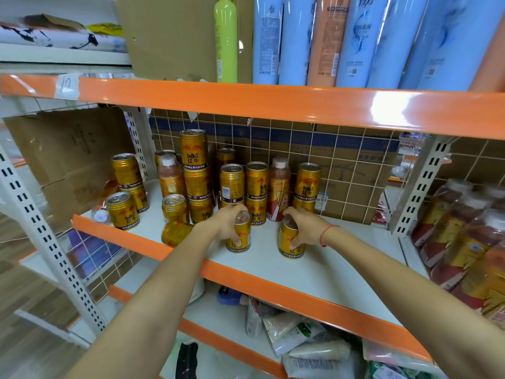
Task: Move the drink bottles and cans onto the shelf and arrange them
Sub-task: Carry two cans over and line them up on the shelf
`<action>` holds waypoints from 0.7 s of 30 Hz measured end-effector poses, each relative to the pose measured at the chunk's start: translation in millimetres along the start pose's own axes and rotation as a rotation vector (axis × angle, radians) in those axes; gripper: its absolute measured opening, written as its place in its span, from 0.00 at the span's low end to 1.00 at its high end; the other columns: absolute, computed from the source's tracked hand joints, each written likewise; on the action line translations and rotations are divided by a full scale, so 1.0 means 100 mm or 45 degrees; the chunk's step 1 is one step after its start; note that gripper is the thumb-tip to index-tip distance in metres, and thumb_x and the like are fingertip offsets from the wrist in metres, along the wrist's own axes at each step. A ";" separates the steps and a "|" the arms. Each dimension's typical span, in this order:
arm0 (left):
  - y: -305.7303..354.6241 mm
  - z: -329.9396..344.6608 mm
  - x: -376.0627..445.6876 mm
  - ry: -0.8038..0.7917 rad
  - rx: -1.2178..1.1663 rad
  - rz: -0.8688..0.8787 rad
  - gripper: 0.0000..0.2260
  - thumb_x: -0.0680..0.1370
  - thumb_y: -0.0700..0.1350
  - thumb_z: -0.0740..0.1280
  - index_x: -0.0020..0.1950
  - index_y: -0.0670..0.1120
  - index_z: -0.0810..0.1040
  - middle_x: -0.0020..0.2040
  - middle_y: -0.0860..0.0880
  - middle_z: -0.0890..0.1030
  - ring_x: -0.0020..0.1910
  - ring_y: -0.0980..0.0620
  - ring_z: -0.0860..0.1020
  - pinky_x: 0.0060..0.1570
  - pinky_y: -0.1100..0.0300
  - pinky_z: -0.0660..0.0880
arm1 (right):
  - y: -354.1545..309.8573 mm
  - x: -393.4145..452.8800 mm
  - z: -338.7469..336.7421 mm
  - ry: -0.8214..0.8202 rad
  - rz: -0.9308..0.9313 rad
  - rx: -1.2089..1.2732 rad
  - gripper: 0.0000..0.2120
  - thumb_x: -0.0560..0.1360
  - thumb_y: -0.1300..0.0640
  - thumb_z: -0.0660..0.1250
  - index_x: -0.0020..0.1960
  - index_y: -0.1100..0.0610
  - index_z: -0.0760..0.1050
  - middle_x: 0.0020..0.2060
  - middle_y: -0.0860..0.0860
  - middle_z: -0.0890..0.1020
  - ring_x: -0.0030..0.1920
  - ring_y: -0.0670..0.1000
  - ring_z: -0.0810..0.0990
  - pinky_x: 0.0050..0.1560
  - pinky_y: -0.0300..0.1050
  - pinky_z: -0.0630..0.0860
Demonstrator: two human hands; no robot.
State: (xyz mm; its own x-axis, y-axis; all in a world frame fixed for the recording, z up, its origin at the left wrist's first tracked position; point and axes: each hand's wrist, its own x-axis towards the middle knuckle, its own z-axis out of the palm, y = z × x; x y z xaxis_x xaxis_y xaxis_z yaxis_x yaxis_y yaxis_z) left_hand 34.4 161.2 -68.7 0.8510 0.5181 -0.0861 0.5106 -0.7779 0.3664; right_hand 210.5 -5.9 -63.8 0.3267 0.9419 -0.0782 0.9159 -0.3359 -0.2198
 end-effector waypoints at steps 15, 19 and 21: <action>0.67 -0.12 -0.22 0.055 0.121 0.212 0.38 0.64 0.46 0.80 0.68 0.46 0.65 0.62 0.45 0.68 0.61 0.44 0.70 0.58 0.54 0.71 | 0.05 -0.66 -0.32 0.189 0.159 -0.022 0.39 0.63 0.55 0.78 0.68 0.56 0.62 0.62 0.57 0.71 0.59 0.57 0.74 0.58 0.51 0.74; 0.98 -0.12 -0.34 0.053 0.162 0.326 0.37 0.64 0.47 0.80 0.68 0.45 0.65 0.61 0.46 0.69 0.60 0.46 0.71 0.55 0.57 0.70 | 0.11 -1.00 -0.43 0.197 0.235 -0.040 0.41 0.63 0.54 0.79 0.70 0.55 0.61 0.65 0.58 0.68 0.61 0.59 0.73 0.60 0.53 0.74; 1.14 -0.09 -0.42 0.059 0.164 0.371 0.37 0.63 0.47 0.80 0.67 0.46 0.66 0.61 0.46 0.69 0.59 0.46 0.71 0.53 0.57 0.70 | 0.14 -1.20 -0.46 0.206 0.271 -0.073 0.40 0.63 0.52 0.79 0.68 0.55 0.62 0.65 0.57 0.66 0.60 0.59 0.73 0.58 0.54 0.75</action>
State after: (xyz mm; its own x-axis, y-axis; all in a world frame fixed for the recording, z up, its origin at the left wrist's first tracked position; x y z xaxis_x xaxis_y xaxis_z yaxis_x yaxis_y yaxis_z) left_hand 56.2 53.7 -14.9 0.9587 0.2804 0.0481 0.2604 -0.9329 0.2486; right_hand 194.9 -123.5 -13.1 0.5422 0.8393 0.0403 0.8327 -0.5303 -0.1595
